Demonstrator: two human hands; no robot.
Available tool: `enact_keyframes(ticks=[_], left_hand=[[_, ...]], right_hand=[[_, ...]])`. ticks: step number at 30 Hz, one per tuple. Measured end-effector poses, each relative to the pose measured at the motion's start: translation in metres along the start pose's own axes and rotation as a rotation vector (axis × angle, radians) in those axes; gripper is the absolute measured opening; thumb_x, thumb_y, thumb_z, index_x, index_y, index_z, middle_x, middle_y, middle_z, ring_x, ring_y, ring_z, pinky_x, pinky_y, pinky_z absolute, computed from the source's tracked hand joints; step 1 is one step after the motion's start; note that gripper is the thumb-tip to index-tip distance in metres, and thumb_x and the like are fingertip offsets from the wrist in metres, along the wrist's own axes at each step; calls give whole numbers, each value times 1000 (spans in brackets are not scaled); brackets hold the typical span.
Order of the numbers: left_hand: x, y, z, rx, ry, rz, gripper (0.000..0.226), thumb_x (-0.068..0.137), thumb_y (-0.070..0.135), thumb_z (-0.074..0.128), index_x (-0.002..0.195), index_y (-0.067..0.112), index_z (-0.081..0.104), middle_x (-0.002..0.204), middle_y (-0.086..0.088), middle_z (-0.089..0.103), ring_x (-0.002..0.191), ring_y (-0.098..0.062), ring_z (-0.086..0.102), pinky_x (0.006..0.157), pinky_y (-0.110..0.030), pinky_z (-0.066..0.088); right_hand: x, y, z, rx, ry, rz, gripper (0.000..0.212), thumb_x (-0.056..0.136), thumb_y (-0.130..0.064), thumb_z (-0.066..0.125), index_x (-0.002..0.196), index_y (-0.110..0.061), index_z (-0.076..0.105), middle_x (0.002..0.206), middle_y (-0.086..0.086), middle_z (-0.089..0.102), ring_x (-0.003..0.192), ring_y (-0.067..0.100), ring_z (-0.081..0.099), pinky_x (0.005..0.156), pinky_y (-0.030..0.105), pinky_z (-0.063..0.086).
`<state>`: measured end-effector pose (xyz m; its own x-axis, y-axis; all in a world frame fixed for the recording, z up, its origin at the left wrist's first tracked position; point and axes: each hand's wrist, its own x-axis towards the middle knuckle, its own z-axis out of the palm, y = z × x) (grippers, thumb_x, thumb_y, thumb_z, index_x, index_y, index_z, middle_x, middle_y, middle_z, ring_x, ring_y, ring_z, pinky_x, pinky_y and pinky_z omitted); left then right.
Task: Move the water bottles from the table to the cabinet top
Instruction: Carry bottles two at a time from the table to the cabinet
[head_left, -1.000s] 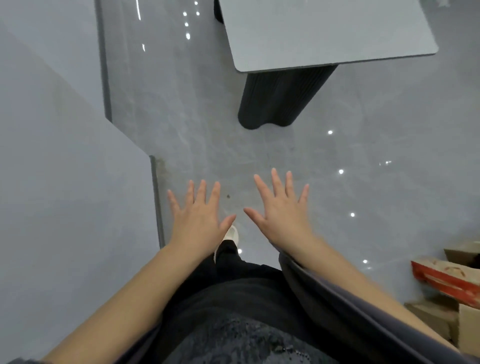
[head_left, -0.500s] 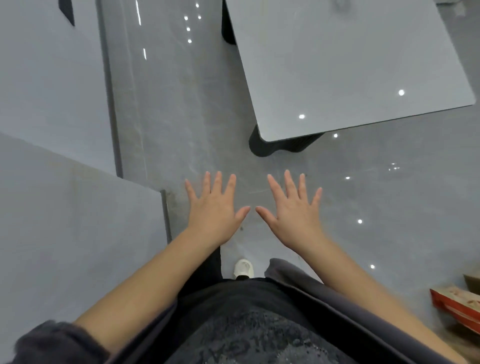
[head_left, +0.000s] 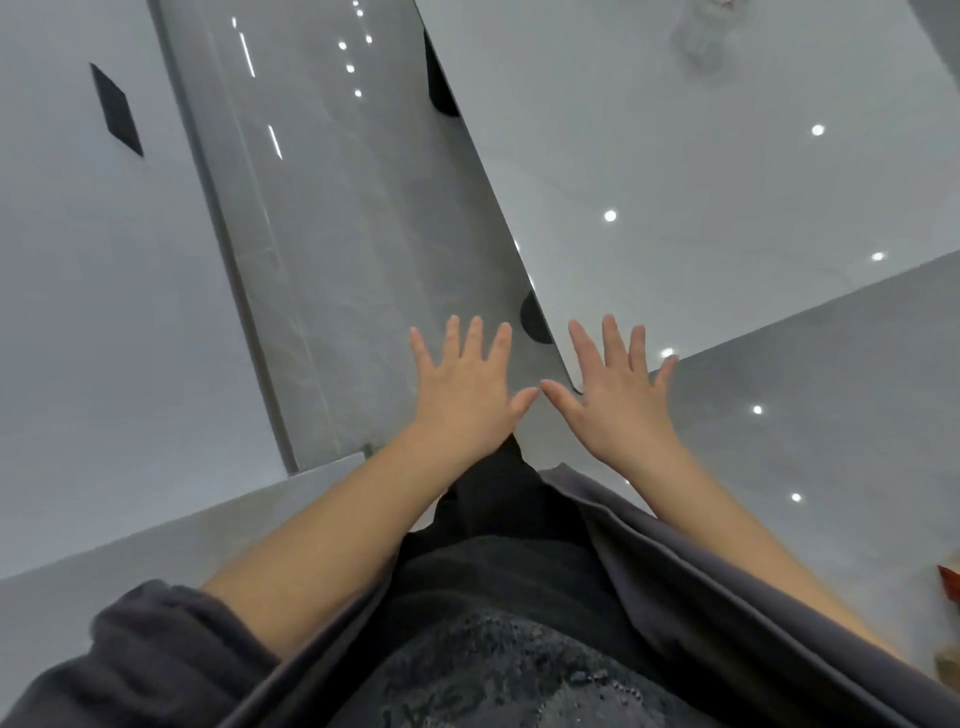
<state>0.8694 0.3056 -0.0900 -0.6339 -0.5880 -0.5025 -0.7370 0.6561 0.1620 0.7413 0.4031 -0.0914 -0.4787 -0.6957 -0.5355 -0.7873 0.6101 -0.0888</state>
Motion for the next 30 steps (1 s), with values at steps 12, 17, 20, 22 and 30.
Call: enact_keyframes(ticks=[12,17,20,22,30], left_hand=[[137,-87,-75,52,-75,-12,76,95,62,28,154,22,1,162,-9,2,149,-30,-6,114,-63,-6],[180,-116,-116,60,-116,8,75,96,61,27,154,23,-1,163,-8,-2,148,-29,-9,114,-62,-7],[208,-132,-137,19,-100,-5,75,96,62,26,154,23,0,163,-8,-1,149,-29,-8,114,-61,-8],[223,-142,-149,4,-99,-6,76,95,63,26,154,23,-1,163,-8,-1,149,-29,-8,113,-61,-8],[314,-201,-205,83,-106,141,76,95,63,26,154,23,-1,163,-7,0,149,-28,-7,115,-61,-4]], right_hand=[[160,-56,-66,72,-8,-11,74,97,-63,27,156,-30,-3,164,7,-10,149,37,-13,114,65,-4],[221,-88,-113,83,-12,-14,73,97,-62,27,156,-30,-2,164,7,-9,149,36,-12,114,64,-3],[254,-105,-136,64,-17,-37,74,97,-62,29,156,-30,-1,164,8,-8,149,37,-12,114,64,-3],[270,-114,-147,61,-37,-28,74,97,-62,29,156,-30,-2,164,8,-9,149,36,-13,114,64,-4],[336,-148,-181,121,-61,161,73,97,-62,28,155,-31,-3,164,7,-11,149,36,-15,114,64,-5]])
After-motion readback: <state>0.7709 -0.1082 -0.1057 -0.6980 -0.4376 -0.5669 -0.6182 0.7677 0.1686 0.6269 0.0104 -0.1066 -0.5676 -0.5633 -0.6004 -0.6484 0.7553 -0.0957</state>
